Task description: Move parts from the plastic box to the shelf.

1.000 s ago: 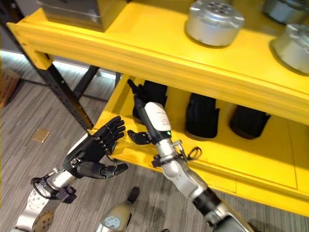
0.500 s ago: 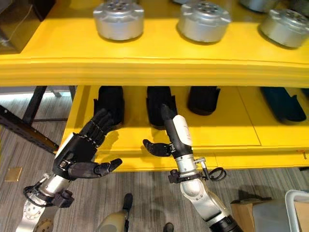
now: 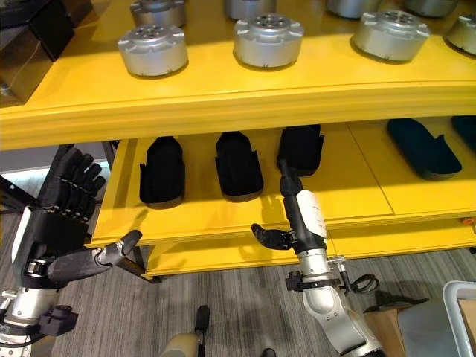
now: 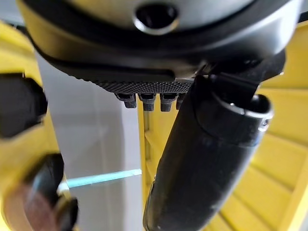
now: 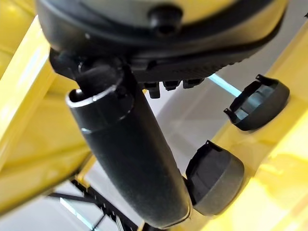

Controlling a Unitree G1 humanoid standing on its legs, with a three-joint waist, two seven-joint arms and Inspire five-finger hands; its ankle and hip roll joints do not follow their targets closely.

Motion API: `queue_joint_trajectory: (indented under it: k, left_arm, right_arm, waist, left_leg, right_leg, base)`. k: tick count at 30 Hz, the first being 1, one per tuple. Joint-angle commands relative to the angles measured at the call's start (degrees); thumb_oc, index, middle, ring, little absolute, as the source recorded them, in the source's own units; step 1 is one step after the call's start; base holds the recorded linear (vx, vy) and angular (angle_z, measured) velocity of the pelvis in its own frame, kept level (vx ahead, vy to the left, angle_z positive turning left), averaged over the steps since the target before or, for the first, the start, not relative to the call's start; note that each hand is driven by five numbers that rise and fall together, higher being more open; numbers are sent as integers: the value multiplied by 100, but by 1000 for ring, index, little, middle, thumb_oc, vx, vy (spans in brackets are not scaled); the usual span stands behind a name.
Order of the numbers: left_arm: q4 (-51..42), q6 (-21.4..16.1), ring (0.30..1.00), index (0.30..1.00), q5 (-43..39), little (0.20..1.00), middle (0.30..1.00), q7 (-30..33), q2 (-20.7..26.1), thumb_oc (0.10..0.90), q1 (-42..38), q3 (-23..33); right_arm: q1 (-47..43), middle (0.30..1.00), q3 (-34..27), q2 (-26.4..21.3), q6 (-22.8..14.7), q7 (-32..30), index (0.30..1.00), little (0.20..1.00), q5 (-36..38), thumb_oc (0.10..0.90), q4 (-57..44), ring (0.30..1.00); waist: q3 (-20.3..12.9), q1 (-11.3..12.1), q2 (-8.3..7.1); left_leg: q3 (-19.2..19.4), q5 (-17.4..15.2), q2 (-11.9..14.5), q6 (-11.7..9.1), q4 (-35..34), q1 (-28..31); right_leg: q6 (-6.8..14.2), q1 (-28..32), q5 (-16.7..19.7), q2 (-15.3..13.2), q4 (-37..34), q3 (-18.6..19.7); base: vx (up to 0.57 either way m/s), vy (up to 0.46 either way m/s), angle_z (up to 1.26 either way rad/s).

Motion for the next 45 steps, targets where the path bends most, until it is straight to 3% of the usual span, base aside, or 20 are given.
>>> queue_joint_trajectory:
  k: [1,3,7,10,11,12,13,14,15,17,21,22,26,30,31,32,35,39,45]
  left_arm:
    - [-165,-239,1000,1000,-360,1000,1000,-327,146,900,-612,33]
    - [-99,-167,1000,1000,-362,1000,1000,-418,137,900,-681,-135]
    - [-91,-91,1000,1000,-249,1000,1000,-416,222,900,-783,-464]
    - [-121,-85,1000,1000,-279,1000,1000,-352,336,900,-869,-655]
    - [-97,-72,1000,1000,-235,1000,1000,-279,422,900,-916,-744]
    - [-86,-73,1000,1000,-223,1000,1000,-258,431,900,-921,-754]
    - [-37,-84,1000,1000,-215,1000,1000,-247,455,900,-948,-759]
    - [14,-61,1000,1000,-286,1000,1000,-380,464,900,-1022,-728]
    - [19,-61,1000,1000,-297,1000,1000,-413,458,900,-1028,-718]
    - [-26,-8,1000,1000,-319,1000,1000,-526,460,900,-1041,-680]
    - [15,-22,1000,1000,-436,1000,1000,-740,577,900,-1095,-721]
    - [41,-49,1000,1000,-571,1000,1000,-871,630,900,-1156,-742]
    - [-5,-43,1000,1000,-370,1000,1000,-633,623,900,-1250,-734]
    - [-149,-66,1000,1000,-280,1000,1000,-382,565,900,-1147,-602]
    - [-227,-26,1000,1000,-188,1000,1000,-289,545,900,-1109,-585]
    - [-250,-10,1000,1000,-176,1000,1000,-272,535,900,-1097,-583]
    - [-399,-28,1000,1000,-190,1000,1000,-170,500,900,-1047,-536]
    - [-400,-82,1000,1000,-195,1000,1000,-67,528,900,-1073,-562]
    - [-361,-146,1000,1000,-156,1000,1000,17,540,900,-1168,-671]
  right_arm:
    - [-653,1000,-189,57,-618,-543,1000,1000,-156,900,-77,1000]
    - [-685,1000,-165,55,-650,-612,1000,1000,-91,900,31,1000]
    - [-822,1000,-13,44,-718,-420,1000,1000,1,900,85,1000]
    - [-785,1000,15,-16,-739,-313,1000,1000,72,900,-13,1000]
    - [-807,1000,8,16,-791,-293,1000,1000,219,900,51,1000]
    - [-806,1000,3,23,-810,-291,1000,1000,224,900,55,1000]
    - [-792,1000,-1,64,-851,-296,1000,1000,187,900,74,1000]
    - [-820,1000,16,171,-872,-358,1000,1000,13,900,188,1000]
    - [-833,1000,23,191,-855,-370,1000,1000,18,900,213,1000]
    - [-873,1000,4,264,-750,-465,1000,1000,-14,900,279,1000]
    - [-772,1000,-153,271,-512,-506,1000,1000,-58,900,48,1000]
    - [-799,1000,-229,236,-393,-417,1000,1000,-49,900,-63,1000]
    - [-939,1000,-238,167,-282,-267,1000,1000,39,900,-56,1000]
    - [-1012,1000,-231,50,-529,-325,1000,1000,-225,900,-181,1000]
    - [-1086,1000,-171,-15,-366,-243,1000,1000,-152,900,-219,1000]
    - [-1107,1000,-147,-31,-320,-231,1000,1000,-134,900,-222,1000]
    - [-1153,1000,-139,-183,-301,-255,1000,1000,-243,900,-221,1000]
    - [-1190,1000,-152,-313,-283,-335,1000,1000,-358,900,-98,1000]
    - [-1178,1000,-235,-499,-380,-535,1000,1000,-497,900,80,1000]
  waist:
    - [-32,86,-512]
    - [-69,67,-512]
    - [-208,7,-475]
    - [-276,-50,-478]
    - [-282,-68,-470]
    - [-278,-71,-470]
    - [-256,-81,-474]
    - [-151,-12,-502]
    - [-132,4,-509]
    - [-84,21,-547]
    - [-126,-165,-576]
    - [-157,-241,-612]
    - [-127,-205,-700]
    - [-131,-112,-757]
    - [-162,-104,-752]
    - [-169,-103,-747]
    - [-242,-179,-670]
    - [-270,-261,-624]
    - [-347,-434,-506]
  left_leg:
    - [590,-1872,-755,195,2185,130]
    - [654,-2031,-944,317,1876,279]
    - [450,-1676,-962,392,771,753]
    - [244,-1570,-970,427,466,902]
    - [168,-1535,-939,507,399,974]
    - [158,-1536,-935,522,404,978]
    - [133,-1558,-933,572,436,981]
    - [102,-1582,-882,669,539,963]
    - [104,-1583,-875,676,554,964]
    - [45,-1620,-840,684,638,967]
    - [-273,-1769,-735,640,662,1028]
    - [-343,-1936,-641,569,777,1012]
    - [-269,-2097,-481,456,1071,886]
    - [-84,-1970,-137,301,1007,949]
    - [-44,-1869,-9,226,827,1053]
    - [-36,-1842,23,203,785,1078]
    - [283,-1505,453,-47,548,1170]
    - [468,-1272,714,-165,494,1157]
    - [629,-597,1130,-402,426,1080]
  right_leg:
    - [-147,-304,259,-121,-162,-601]
    - [-78,-342,314,-72,-177,-621]
    - [-18,-340,294,44,-203,-432]
    - [30,-347,223,76,-82,-225]
    - [19,-428,-72,108,528,-179]
    - [20,-468,-131,105,654,-173]
    - [60,-586,-161,50,991,-148]
    - [231,-791,-13,-327,1475,-147]
    - [253,-788,10,-382,1468,-146]
    - [362,-683,227,-651,1095,27]
    - [544,-497,834,-982,128,992]
    - [648,-579,1067,-1110,-99,1314]
    - [745,-561,1079,-1213,-252,1175]
    - [791,-475,943,-1183,-281,770]
    - [739,-415,854,-1101,-332,712]
    - [718,-395,829,-1078,-343,702]
    - [470,-333,584,-864,-265,468]
    - [294,-353,480,-711,-172,339]
    - [48,-414,364,-388,-141,208]
  base:
    - [-90,26,46]
    - [-69,74,9]
    - [-53,137,10]
    - [-61,141,-7]
    - [-48,91,-4]
    - [-57,89,0]
    - [-34,-5,5]
    - [-30,-26,10]
    - [-16,-82,9]
    - [17,-156,1]
    - [101,-265,35]
    - [102,-325,87]
    - [74,-337,82]
    - [96,-378,-31]
    - [137,-319,-26]
    - [155,-324,-30]
    - [134,-311,-14]
    - [85,-212,-15]
    - [72,-208,3]
